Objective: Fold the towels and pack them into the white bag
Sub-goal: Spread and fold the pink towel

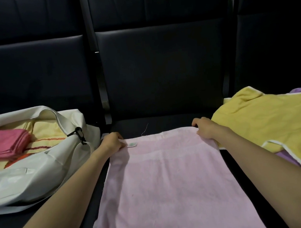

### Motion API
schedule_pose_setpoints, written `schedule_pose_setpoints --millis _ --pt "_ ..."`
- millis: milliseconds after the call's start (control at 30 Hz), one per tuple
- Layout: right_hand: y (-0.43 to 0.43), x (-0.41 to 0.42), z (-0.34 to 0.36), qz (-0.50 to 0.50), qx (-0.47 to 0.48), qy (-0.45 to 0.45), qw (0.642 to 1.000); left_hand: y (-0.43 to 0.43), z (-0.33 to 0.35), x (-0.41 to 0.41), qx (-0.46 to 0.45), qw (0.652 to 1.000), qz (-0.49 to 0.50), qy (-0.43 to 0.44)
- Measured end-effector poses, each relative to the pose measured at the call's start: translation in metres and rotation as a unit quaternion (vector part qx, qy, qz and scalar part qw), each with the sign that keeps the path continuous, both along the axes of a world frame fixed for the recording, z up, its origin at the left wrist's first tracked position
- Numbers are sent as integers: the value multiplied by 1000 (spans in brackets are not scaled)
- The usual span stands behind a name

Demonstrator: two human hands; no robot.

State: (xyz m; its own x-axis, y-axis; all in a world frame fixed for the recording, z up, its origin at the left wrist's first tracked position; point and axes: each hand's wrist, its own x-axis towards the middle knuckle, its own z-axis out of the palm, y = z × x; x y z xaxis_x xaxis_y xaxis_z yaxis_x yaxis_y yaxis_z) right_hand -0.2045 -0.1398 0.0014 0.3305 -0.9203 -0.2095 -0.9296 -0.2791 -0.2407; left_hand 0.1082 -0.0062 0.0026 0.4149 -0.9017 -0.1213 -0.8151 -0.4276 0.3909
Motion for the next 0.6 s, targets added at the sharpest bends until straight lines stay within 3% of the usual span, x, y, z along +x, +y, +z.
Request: schedule_pose_setpoints --millis 167,367,600 --pt "16 -2 12 7 -27 72 997 19 5 -12 -37 999 -1 -38" --pt "50 -22 32 -5 -78 89 993 56 30 -19 -65 996 18 -52" --pt "103 -44 121 9 -155 100 983 97 112 -39 -161 986 34 -18"
